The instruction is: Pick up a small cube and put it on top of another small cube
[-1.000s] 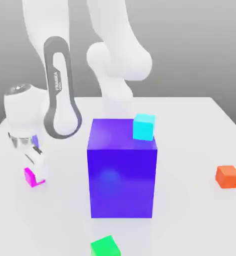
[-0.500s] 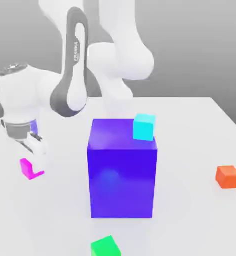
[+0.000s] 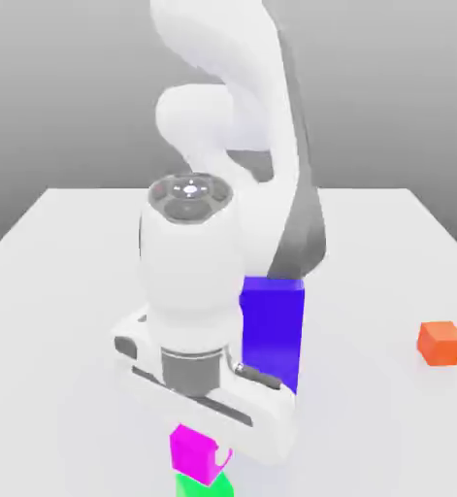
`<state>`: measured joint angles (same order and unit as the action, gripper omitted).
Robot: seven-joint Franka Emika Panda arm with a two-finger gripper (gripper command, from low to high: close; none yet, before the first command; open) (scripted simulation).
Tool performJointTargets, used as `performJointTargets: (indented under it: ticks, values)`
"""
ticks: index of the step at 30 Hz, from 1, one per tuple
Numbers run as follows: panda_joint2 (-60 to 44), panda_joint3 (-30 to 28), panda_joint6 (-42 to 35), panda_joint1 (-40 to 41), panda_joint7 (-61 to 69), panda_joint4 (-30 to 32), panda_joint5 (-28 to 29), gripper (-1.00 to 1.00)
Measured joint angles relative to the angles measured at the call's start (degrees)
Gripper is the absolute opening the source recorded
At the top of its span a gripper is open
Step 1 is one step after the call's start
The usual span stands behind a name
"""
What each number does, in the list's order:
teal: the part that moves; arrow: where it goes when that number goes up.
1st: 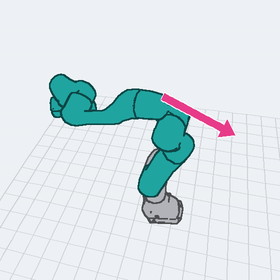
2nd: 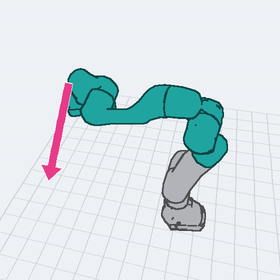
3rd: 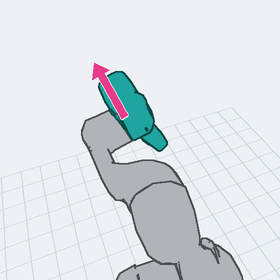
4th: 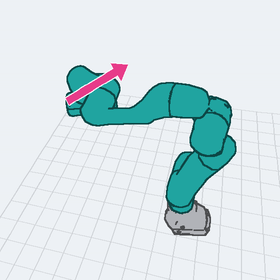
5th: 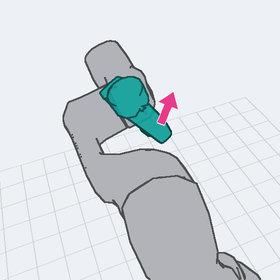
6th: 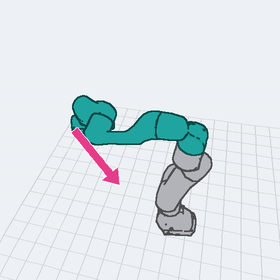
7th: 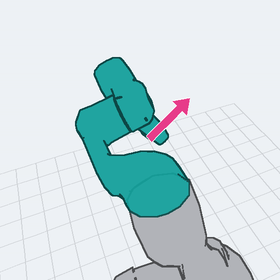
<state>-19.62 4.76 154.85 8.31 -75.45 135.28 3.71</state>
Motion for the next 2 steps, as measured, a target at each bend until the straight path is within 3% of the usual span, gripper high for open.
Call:
performJointTargets:
  ticks: [2]
  values:
    - [0.0, 0.0, 0.0, 0.0, 0.0, 0.0, 0.0, 1.00]
